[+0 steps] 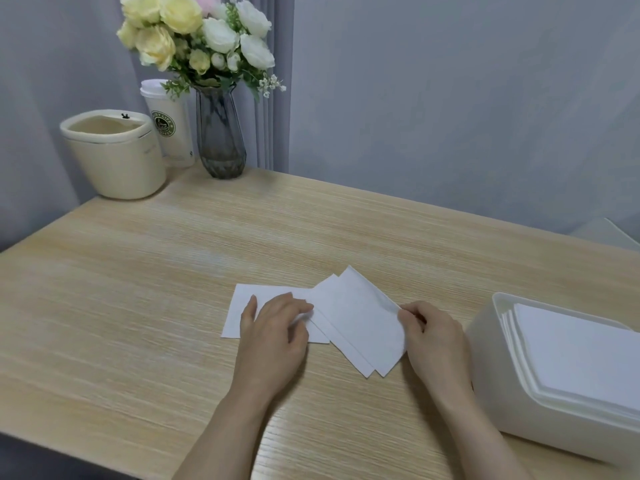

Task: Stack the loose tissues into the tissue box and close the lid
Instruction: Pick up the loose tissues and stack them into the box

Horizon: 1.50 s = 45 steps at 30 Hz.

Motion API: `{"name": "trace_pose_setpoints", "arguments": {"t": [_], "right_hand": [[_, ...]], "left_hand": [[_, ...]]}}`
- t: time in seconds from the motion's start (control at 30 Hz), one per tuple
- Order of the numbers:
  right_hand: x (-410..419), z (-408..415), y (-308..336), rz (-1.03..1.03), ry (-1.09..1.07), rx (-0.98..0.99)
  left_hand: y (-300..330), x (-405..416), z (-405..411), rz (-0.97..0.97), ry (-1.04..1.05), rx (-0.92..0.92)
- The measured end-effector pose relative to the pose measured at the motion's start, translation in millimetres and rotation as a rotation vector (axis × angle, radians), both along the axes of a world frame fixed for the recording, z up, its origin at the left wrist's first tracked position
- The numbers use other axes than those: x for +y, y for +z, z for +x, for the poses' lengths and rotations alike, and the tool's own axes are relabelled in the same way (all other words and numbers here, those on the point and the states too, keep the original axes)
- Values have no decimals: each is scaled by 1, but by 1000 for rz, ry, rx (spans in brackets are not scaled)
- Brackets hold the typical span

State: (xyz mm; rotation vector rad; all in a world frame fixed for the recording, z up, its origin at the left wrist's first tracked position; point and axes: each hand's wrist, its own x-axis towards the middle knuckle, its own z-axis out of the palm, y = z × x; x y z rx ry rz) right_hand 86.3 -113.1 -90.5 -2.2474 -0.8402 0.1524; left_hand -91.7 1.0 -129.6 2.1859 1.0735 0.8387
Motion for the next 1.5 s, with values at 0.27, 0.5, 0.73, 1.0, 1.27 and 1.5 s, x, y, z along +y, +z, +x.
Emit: {"name": "trace_pose_setpoints", "arguments": {"t": [0.27, 0.5, 0.73, 1.0, 1.27, 1.5], "right_hand": [[-1, -8, 1, 168, -7, 396], [6, -43, 5, 281, 102, 789], [6, -60, 6, 249, 230, 741], [13, -28, -3, 32, 119, 65], [19, -2, 2, -194, 91, 128], [14, 1, 5, -137, 115, 216]], "left_hand": [[3, 0, 0, -31, -12, -64], [16, -5, -2, -371, -56, -374], [30, -8, -6, -579, 49, -645], [24, 0, -9, -621, 225, -675], [21, 1, -6, -577, 262, -590], [21, 4, -7, -607, 265, -627]]}}
